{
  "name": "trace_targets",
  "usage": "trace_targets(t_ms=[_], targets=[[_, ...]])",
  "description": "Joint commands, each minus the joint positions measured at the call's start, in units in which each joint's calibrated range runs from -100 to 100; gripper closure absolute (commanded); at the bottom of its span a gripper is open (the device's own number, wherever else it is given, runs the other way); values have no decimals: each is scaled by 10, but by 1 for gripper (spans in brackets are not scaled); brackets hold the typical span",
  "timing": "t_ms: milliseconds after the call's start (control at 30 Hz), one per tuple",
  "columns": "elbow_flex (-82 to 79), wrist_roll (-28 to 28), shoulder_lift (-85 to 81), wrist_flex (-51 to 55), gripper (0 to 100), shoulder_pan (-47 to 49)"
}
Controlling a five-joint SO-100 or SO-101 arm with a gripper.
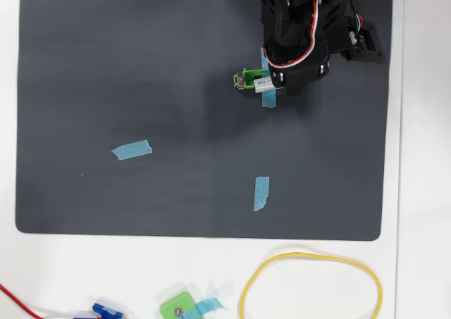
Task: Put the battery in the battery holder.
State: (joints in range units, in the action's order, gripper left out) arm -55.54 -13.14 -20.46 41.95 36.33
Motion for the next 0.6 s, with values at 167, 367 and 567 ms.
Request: trace_targets(t_ms=[167, 367, 567], targets=[[6, 2, -18, 3, 100, 5], [7, 2, -18, 18, 100, 6], [7, 2, -18, 18, 100, 6]])
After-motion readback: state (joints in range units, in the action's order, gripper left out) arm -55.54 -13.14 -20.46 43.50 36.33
